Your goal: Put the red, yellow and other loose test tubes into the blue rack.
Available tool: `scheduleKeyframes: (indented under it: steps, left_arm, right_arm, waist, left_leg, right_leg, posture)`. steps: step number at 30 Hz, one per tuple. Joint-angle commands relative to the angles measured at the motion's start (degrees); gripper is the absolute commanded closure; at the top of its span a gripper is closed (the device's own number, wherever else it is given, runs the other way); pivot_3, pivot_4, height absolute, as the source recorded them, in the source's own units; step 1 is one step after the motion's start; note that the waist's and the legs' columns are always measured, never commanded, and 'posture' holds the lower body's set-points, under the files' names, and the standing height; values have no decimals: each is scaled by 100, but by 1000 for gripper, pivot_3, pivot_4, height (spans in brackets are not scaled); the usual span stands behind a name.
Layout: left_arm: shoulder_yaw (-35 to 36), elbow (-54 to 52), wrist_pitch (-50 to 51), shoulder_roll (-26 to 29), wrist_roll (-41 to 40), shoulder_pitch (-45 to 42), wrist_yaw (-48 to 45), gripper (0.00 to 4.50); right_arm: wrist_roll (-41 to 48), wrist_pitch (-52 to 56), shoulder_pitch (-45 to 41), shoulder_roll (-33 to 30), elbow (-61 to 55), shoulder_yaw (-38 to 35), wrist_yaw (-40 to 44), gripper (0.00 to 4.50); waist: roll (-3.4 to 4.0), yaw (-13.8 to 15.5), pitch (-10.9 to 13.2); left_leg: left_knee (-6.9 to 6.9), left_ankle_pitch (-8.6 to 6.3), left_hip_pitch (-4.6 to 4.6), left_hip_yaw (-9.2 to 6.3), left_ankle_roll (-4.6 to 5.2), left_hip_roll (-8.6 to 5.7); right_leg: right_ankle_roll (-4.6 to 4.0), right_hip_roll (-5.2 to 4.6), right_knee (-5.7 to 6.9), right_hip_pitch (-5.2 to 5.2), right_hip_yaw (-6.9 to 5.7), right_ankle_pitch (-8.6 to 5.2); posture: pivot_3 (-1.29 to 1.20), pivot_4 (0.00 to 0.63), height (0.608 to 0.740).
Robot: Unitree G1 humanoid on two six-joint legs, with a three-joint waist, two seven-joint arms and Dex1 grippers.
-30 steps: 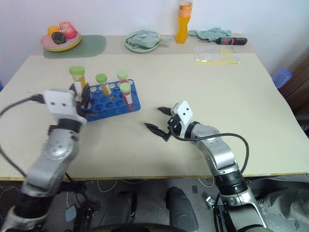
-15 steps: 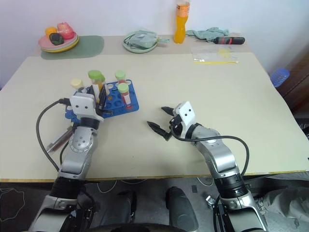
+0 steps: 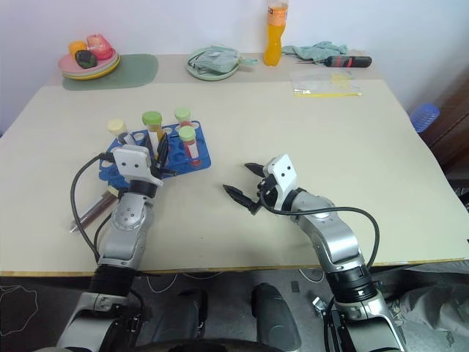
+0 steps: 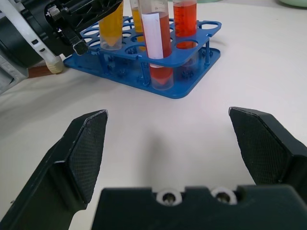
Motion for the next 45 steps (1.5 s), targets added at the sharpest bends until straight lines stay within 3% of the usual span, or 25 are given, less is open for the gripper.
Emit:
scheduleKeyframes:
  steps: [1, 23, 33, 40, 45]
  left_arm:
    - [100, 149, -344, -72, -19, -77, -120, 3737]
    - [358, 1710, -1836, -269, 308, -467, 86, 3737]
    - [274, 1761, -1918, -301, 249, -347, -87, 3737]
    - [436, 1300, -1743, -347, -14, -164, -178, 363]
    - [558, -552, -969, -137, -472, 433, -318, 363]
  right_arm:
    - [97, -12, 7, 27, -375, -87, 14, 0]
    - [123, 67, 22, 70, -517, -60, 3, 0]
    - [208, 141, 80, 1, -643, -92, 48, 0]
    - [203, 128, 36, 14, -628, -53, 89, 0]
    - [247, 123, 46, 0, -654, -98, 125, 0]
  waist:
    - [0, 3, 0]
    - [0, -5, -2]
    - [10, 1, -11]
    - [10, -20, -11]
    - [9, -23, -10]
  left_leg:
    - [0, 0, 0, 0, 0, 0]
    - [2, 0, 5, 0, 0, 0]
    - [4, 0, 8, 0, 0, -1]
    - [3, 0, 9, 0, 1, -1]
    - [3, 0, 7, -2, 1, 1]
  right_leg:
    - [0, 0, 0, 0, 0, 0]
    - [0, 1, 11, 1, 0, 0]
    - [0, 1, 15, 4, 0, 0]
    - [0, 1, 15, 3, 0, 0]
    - [0, 2, 16, 3, 0, 0]
  posture:
    - [0, 150, 740]
    - [0, 150, 740]
    - [0, 150, 740]
    - [0, 150, 740]
    - [0, 150, 740]
